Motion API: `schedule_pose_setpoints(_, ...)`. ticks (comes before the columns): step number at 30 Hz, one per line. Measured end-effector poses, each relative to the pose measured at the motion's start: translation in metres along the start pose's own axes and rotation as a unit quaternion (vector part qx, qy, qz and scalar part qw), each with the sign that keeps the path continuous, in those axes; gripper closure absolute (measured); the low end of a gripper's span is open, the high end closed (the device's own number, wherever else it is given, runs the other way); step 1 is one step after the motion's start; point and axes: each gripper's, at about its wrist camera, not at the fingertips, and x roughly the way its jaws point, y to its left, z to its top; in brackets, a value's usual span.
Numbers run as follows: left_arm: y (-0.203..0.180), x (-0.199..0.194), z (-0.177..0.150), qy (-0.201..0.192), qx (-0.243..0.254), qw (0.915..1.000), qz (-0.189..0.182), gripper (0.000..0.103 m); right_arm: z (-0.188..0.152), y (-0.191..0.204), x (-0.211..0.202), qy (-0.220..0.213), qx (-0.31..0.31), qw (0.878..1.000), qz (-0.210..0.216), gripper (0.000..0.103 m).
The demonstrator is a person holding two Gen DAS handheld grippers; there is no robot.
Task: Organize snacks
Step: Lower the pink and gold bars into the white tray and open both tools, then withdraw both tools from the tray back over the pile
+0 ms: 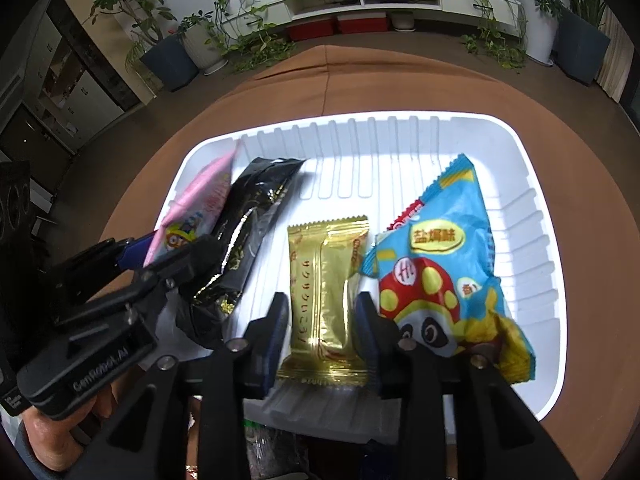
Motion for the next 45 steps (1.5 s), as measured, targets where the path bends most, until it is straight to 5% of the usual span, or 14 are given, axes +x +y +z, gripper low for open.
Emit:
schedule_pose_setpoints(7, -0.013, -0.017, -0.003, -0.012, 0.012, 0.9999, 0.0, 0.051, -0.002, -0.002, -0.011, -0.012, 0.01, 1.0, -0.001, 0.05)
schedule_pose_setpoints(17, -0.016, -0.071, -0.018, -0.057, -0.002, 0.9983, 0.012, 0.014, -0.013, -0.005, -0.057, -0.065, 0.02, 0.997, 0.022, 0.032)
schedule_pose_setpoints(23, -0.013, -0.114, -0.042, -0.07, -0.034, 0.9966, 0.028, 0.003, -0.035, -0.004, -0.096, -0.101, 0.015, 0.994, 0.042, 0.022)
schedule_pose_setpoints(38, -0.073, -0.18, -0.175, -0.057, -0.045, 0.9952, 0.066, 0.0, -0.164, 0.007, -0.152, -0.147, -0.005, 0.988, 0.043, 0.018)
schedule_pose_setpoints(45, -0.109, -0.19, -0.219, -0.035, -0.003, 0.9944, 0.099, 0.0, -0.207, 0.012, -0.163, -0.156, -0.016, 0.988, 0.018, 0.018)
